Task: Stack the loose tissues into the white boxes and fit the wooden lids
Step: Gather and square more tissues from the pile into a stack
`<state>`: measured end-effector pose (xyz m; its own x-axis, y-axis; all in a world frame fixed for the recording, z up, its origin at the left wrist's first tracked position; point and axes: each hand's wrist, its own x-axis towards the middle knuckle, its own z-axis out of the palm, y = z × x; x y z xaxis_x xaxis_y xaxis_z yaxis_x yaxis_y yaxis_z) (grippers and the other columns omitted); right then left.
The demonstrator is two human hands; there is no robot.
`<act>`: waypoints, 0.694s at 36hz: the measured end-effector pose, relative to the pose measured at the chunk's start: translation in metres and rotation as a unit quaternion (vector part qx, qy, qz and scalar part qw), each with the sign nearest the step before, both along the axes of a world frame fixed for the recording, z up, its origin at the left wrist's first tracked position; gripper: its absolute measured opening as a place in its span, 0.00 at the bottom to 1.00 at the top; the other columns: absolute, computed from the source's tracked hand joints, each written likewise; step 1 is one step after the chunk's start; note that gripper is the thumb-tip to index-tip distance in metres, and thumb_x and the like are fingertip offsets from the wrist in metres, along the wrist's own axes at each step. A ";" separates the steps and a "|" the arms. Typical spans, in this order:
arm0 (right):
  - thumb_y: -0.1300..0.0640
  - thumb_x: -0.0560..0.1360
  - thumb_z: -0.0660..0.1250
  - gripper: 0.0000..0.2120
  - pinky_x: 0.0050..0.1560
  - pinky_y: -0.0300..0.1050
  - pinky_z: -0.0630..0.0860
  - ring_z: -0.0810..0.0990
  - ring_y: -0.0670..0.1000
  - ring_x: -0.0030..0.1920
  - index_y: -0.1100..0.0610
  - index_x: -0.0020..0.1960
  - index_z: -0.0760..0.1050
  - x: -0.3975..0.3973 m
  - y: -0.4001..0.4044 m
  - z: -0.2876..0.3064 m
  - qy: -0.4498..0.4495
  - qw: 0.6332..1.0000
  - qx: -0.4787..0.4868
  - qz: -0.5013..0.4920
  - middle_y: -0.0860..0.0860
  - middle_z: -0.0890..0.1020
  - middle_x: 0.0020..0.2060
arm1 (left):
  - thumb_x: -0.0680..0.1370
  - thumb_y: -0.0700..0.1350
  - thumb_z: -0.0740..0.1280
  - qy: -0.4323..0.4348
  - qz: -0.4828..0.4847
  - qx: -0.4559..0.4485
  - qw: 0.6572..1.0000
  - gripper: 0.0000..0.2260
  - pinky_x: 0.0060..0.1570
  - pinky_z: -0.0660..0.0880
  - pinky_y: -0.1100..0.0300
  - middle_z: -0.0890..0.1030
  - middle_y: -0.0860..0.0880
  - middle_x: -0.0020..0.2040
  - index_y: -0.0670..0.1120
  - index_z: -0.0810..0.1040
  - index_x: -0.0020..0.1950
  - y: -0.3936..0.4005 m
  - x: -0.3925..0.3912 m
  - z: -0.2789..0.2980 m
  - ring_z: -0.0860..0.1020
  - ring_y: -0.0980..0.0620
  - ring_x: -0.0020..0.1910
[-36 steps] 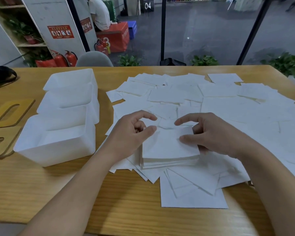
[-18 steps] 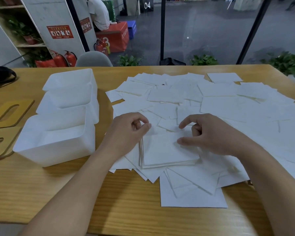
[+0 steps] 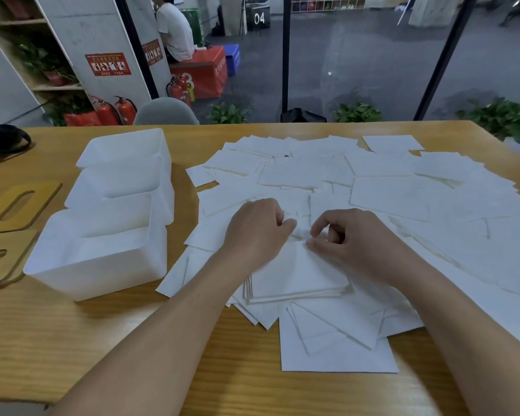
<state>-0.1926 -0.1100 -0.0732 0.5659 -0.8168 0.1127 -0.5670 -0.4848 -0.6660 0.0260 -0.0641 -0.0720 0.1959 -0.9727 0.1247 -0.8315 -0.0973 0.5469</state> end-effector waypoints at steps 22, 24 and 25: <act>0.41 0.79 0.75 0.05 0.32 0.36 0.70 0.76 0.43 0.31 0.41 0.49 0.82 0.004 0.003 0.003 -0.023 0.999 -0.010 -0.026 0.45 0.81 0.33 | 0.85 0.44 0.70 0.263 0.058 -0.177 0.947 0.07 0.33 0.77 0.64 0.87 0.56 0.48 0.55 0.86 0.55 0.015 0.056 0.002 0.84 0.54 0.36; 0.38 0.78 0.74 0.07 0.32 0.35 0.71 0.78 0.43 0.32 0.41 0.48 0.83 0.005 0.002 0.006 -0.060 0.997 -0.013 -0.044 0.44 0.83 0.35 | 0.84 0.45 0.71 0.317 0.049 -0.181 0.930 0.06 0.36 0.78 0.62 0.88 0.52 0.47 0.55 0.87 0.54 0.020 0.062 0.004 0.82 0.52 0.38; 0.36 0.78 0.74 0.09 0.33 0.35 0.71 0.79 0.43 0.32 0.41 0.48 0.83 0.005 0.002 0.007 -0.080 0.995 -0.013 -0.058 0.43 0.84 0.36 | 0.83 0.46 0.72 0.345 0.041 -0.182 0.920 0.05 0.37 0.78 0.62 0.88 0.50 0.47 0.55 0.87 0.55 0.023 0.064 0.005 0.81 0.52 0.40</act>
